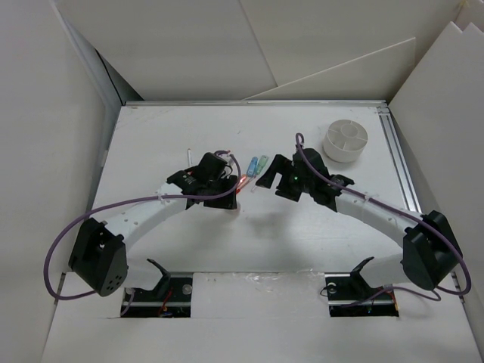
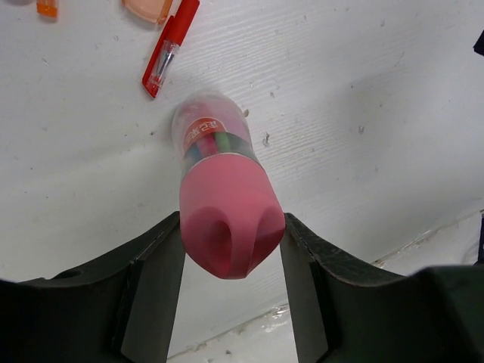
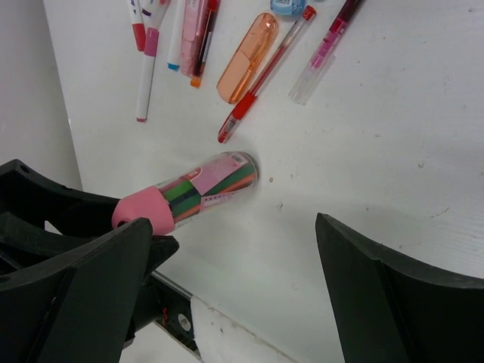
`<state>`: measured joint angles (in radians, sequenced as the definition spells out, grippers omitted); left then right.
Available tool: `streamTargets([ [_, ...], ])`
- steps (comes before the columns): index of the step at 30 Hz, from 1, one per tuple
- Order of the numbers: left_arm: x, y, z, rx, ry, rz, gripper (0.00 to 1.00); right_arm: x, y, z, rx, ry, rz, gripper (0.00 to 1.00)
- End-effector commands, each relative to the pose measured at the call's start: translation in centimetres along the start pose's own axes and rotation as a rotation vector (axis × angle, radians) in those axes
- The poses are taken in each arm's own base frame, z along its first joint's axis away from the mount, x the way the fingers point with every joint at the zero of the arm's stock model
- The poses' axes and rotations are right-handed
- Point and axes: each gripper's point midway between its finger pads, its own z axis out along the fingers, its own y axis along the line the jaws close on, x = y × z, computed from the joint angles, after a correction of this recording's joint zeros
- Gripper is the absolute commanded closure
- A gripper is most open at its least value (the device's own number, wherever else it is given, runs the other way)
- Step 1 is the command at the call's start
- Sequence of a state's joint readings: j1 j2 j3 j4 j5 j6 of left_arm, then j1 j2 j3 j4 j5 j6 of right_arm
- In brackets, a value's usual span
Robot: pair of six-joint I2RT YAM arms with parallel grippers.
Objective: Sort the stationery into containers
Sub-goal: Place the stationery at the center of the board, then pick up the stationery from the center of the board.
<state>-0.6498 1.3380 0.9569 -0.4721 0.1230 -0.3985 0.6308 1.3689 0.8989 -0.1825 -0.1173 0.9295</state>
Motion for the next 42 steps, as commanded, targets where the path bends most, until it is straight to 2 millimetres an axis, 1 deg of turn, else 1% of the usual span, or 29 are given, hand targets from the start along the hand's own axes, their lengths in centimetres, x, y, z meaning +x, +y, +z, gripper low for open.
streamTargets([
  [1,-0.7,-0.3,-0.2,0.02,-0.037,-0.002,0.52,-0.1,0.3,0.2,-0.008,-0.02,-0.034,0.05],
  [3,-1.0,-0.5,-0.4,0.024,-0.045,-0.001,0.48,-0.3,0.2,0.2,-0.003,-0.027,-0.033,0.05],
  [4,-1.2,-0.6,-0.4,0.029,-0.054,0.0,0.44,-0.3,0.2,0.2,-0.003,-0.027,-0.033,0.05],
  [6,-1.5,-0.8,-0.9,0.038,-0.074,0.001,0.38,-0.3,0.2,0.2,-0.003,-0.027,-0.033,0.05],
  [11,-1.9,-1.1,-1.2,0.048,-0.091,-0.006,0.36,-0.4,0.0,0.3,0.003,-0.035,-0.043,0.05],
  [13,-2.2,-1.3,-1.5,0.057,-0.11,-0.005,0.33,-0.7,0.2,0.0,0.001,-0.047,-0.043,0.05],
  [14,-2.4,-1.4,-1.8,0.062,-0.12,-0.004,0.33,-0.4,0.4,0.0,-0.003,-0.041,-0.049,0.05],
  [16,-2.5,-1.5,-2.1,0.068,-0.129,-0.012,0.3,-0.5,0.3,0.1,0.002,-0.049,-0.049,0.05],
  [17,-2.6,-1.6,-2.4,0.073,-0.14,-0.011,0.28,0.0,0.3,0.1,0.005,-0.036,-0.063,0.05],
  [18,-2.8,-1.5,-2.6,0.068,-0.153,-0.011,0.28,-0.5,0.6,0.0,0.004,-0.052,-0.064,0.05],
  [19,-3.5,-1.7,-3.4,0.074,-0.183,-0.019,0.28,0.0,0.8,0.0,0.004,-0.051,-0.077,0.05],
  [20,-3.6,-1.8,-3.7,0.079,-0.194,-0.018,0.27,0.1,1.1,0.0,0.006,-0.054,-0.082,0.05],
  [21,-4.0,-1.9,-4.1,0.081,-0.22,-0.017,0.14,0.3,1.2,0.0,0.009,-0.057,-0.088,0.05],
  [22,-4.9,-2.1,-5.2,0.093,-0.273,-0.028,0.09,0.6,1.4,0.0,0.013,-0.062,-0.11,0.05],
  [23,-5.4,-2.3,-5.9,0.101,-0.304,-0.043,0.0,0.6,1.9,0.0,0.006,-0.07,-0.117,0.05],
  [25,-6.4,-1.9,-7.1,0.085,-0.383,-0.073,0.0,1.0,2.3,-0.1,0.01,-0.077,-0.131,0.07],
  [26,-6.6,-1.7,-8.5,0.087,-0.433,-0.109,0.0,1.1,3.0,-0.2,0.007,-0.094,-0.155,0.07],
  [27,-7.4,-1.7,-9.6,0.091,-0.49,-0.135,0.0,1.3,3.3,-0.1,0.014,-0.094,-0.163,0.09],
  [28,-7.6,-1.2,-10.4,0.082,-0.532,-0.163,0.0,1.5,3.5,0.2,0.02,-0.096,-0.17,0.12],
  [29,-8.2,-0.4,-12.3,0.073,-0.629,-0.22,0.0,2.0,3.7,0.5,0.034,-0.094,-0.194,0.13],
  [31,-8.6,0.4,-14.4,0.075,-0.727,-0.281,0.0,2.5,3.8,0.9,0.051,-0.094,-0.21,0.13],
  [32,-9.1,1.2,-15.7,0.06,-0.801,-0.322,0.0,2.6,3.5,1.2,0.07,-0.105,-0.218,0.13],
  [33,-8.7,1.7,-17.2,0.08,-0.862,-0.348,0.0,3.0,4.2,1.3,0.062,-0.104,-0.229,0.12],
  [34,-8.7,2.1,-17.9,0.09,-0.899,-0.38,0.0,3.3,4.2,1.7,0.074,-0.097,-0.238,0.09],
  [36,-8.4,3.3,-19.0,0.08,-0.972,-0.423,0.0,4.0,4.8,2.0,0.075,-0.088,-0.265,0.06],
  [39,-7.9,4.0,-18.4,0.065,-0.982,-0.442,0.0,3.8,5.6,2.6,0.108,-0.121,-0.296,0.04],
  [40,-7.9,4.1,-18.5,0.062,-0.987,-0.456,0.0,4.1,6.0,2.7,0.115,-0.122,-0.307,0.04],
  [41,-7.8,4.2,-18.1,0.056,-0.98,-0.455,0.0,3.7,6.3,3.1,0.125,-0.133,-0.317,0.04],
  [42,-7.7,4.5,-17.7,0.034,-0.969,-0.456,0.0,3.9,6.4,3.3,0.138,-0.135,-0.326,0.04],
])
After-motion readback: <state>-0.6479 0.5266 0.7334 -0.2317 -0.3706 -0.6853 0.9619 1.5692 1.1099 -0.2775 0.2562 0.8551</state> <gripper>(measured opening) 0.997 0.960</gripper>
